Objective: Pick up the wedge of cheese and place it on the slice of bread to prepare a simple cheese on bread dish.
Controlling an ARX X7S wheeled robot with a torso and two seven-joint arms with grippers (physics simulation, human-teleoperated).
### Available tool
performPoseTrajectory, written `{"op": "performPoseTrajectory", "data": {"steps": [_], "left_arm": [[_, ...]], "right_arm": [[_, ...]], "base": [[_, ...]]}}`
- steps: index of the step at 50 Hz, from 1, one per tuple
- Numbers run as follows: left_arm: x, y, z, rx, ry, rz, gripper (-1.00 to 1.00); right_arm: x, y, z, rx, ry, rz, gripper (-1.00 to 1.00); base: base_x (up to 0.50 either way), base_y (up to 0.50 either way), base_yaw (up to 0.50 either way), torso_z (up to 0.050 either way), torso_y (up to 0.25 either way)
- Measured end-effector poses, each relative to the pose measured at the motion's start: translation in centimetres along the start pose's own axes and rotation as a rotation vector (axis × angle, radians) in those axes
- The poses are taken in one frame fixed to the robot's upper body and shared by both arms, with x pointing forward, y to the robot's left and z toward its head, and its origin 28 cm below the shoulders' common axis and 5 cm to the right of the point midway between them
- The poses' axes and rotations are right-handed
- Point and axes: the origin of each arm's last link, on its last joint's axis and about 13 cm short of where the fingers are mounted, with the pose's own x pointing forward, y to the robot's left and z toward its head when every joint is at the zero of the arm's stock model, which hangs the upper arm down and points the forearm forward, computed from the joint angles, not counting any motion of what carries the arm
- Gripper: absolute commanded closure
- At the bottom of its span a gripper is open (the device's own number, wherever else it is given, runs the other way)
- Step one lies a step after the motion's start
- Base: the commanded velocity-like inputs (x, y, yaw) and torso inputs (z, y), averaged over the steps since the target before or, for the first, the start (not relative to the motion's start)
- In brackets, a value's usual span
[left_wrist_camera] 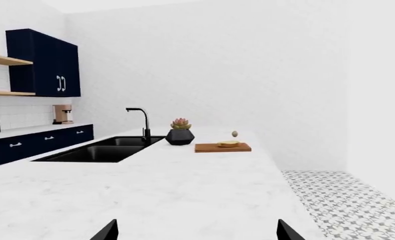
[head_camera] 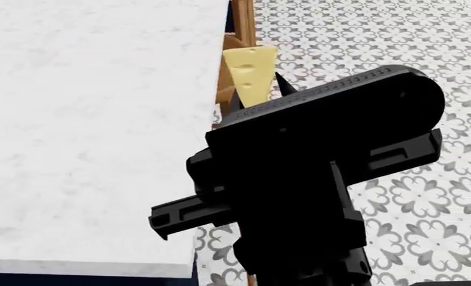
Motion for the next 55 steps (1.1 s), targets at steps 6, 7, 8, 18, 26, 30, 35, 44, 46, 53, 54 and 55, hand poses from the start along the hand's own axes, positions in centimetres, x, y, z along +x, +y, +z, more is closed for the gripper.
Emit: {"op": "performPoseTrajectory", "data": {"steps": [6, 7, 8, 18, 26, 30, 35, 44, 46, 53, 54, 55], "left_arm": [[0.00, -0.03, -0.01, 0.001, 0.000, -0.001, -1.00], [0.00, -0.03, -0.01, 0.001, 0.000, -0.001, -1.00], [0.00, -0.04, -0.01, 0.001, 0.000, -0.001, -1.00], [0.03, -0.05, -0.02, 0.001, -0.001, -0.001, -1.00], [0.05, -0.04, -0.02, 0.000, -0.001, -0.001, -1.00], [0.06, -0.03, -0.01, 0.000, -0.001, 0.000, -1.00], [0.05, -0.02, 0.00, 0.000, -0.001, 0.000, -1.00], [0.02, -0.02, -0.01, 0.000, -0.001, 0.001, -1.00], [0.02, -0.02, -0.01, 0.000, -0.001, 0.001, -1.00], [0.01, -0.02, -0.01, 0.000, 0.000, 0.001, -1.00], [0.01, -0.02, -0.01, 0.000, 0.000, 0.001, -1.00], [0.01, -0.03, 0.00, 0.000, -0.001, 0.001, -1.00]], "right_arm": [[-0.04, -0.03, 0.07, 0.002, -0.003, 0.001, 1.00], [-0.04, -0.03, 0.08, 0.002, -0.004, 0.001, 1.00], [-0.04, -0.03, 0.09, 0.002, -0.004, 0.001, 1.00], [0.07, 0.02, 0.09, 0.004, -0.007, 0.005, 1.00], [0.12, 0.05, 0.03, 0.004, -0.006, 0.007, 1.00], [0.12, 0.04, -0.01, 0.004, -0.007, 0.006, 1.00], [0.11, 0.05, -0.06, 0.006, -0.007, 0.005, 1.00], [0.13, 0.06, -0.18, 0.006, -0.004, 0.001, 1.00], [0.13, 0.05, -0.20, 0.006, -0.004, 0.000, 1.00], [0.21, 0.05, -0.19, 0.002, -0.002, -0.005, 1.00], [0.22, 0.05, -0.18, 0.001, -0.002, -0.005, 1.00], [0.24, 0.05, -0.17, 0.002, -0.001, -0.006, 1.00]], "base": [[0.11, -0.49, 0.00, 0.000, 0.000], [0.14, -0.48, 0.00, 0.000, 0.000], [0.13, -0.47, 0.00, 0.000, 0.000], [0.14, -0.47, 0.00, 0.000, 0.000], [0.21, -0.44, 0.00, 0.000, 0.000], [0.31, -0.37, 0.00, 0.000, 0.000], [0.31, -0.37, 0.00, 0.000, 0.000], [0.35, -0.33, 0.00, 0.000, 0.000], [0.43, -0.24, 0.00, 0.000, 0.000], [0.46, -0.19, 0.00, 0.000, 0.002], [0.49, -0.14, 0.00, 0.000, 0.000], [0.49, -0.14, 0.00, 0.000, 0.000]]}}
